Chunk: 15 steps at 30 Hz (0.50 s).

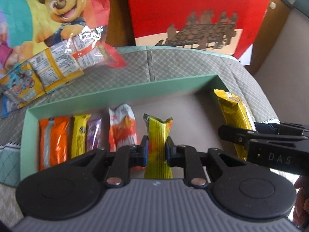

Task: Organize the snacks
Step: 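Carry both snacks into the green tray and open both tools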

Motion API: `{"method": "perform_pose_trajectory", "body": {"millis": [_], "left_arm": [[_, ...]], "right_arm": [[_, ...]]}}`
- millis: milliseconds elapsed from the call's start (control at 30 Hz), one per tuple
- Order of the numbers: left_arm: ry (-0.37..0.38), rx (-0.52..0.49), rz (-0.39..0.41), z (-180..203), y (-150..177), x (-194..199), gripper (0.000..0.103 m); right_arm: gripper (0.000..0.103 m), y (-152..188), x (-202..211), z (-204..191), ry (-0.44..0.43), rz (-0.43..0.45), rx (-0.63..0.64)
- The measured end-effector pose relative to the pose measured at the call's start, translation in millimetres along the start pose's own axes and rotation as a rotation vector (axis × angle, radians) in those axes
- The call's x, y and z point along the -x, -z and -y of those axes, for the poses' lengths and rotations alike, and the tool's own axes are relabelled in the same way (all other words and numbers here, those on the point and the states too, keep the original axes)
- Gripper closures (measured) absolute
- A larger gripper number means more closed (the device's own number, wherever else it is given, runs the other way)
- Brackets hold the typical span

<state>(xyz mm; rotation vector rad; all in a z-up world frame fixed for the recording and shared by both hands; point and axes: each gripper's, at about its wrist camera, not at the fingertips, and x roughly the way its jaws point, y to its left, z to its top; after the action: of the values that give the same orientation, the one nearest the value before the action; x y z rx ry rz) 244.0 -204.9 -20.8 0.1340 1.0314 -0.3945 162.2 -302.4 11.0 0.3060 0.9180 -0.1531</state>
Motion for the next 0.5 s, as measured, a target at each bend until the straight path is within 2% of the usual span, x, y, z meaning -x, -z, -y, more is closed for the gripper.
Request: {"method": "perform_pose_trajectory", "body": {"millis": [133,200,233,267,300,367,433,467,500], "left_arm": [[-0.014,0.0,-0.004,-3,-16,-25,0.086],[-0.031,0.002,0.003,-5,-22,-33,0.081],[-0.049,0.0,0.015,-5,-25,-36,0.065],[-0.069,-0.001,0.023,-6,-26,-37,0.036],[-0.082,-0.002,0.035,-6,-27,-37,0.028],[-0.105,-0.01,0.062,-6,-24,-34,0.024],[-0.104,0.003,0.044,-9,-24,-33,0.016],[-0.104,0.012,0.042,-11,-23,-32,0.013],[-0.107,0.015,0.045,-11,-20,-29,0.013]], "right_arm": [[0.052,-14,-25,6,0.015,-0.01,0.013],[0.049,-20,-34,4,0.025,-0.003,0.038],[0.045,-20,-35,4,0.031,0.003,0.045],[0.033,-23,-38,3,0.042,0.01,0.051],[0.029,-24,-38,4,0.045,0.017,0.052],[0.02,-23,-34,3,0.024,0.035,0.046],[0.013,-21,-30,2,0.017,0.045,0.043],[0.0,-20,-27,2,0.024,0.046,0.038],[0.0,-19,-24,2,0.036,0.053,0.031]]}}
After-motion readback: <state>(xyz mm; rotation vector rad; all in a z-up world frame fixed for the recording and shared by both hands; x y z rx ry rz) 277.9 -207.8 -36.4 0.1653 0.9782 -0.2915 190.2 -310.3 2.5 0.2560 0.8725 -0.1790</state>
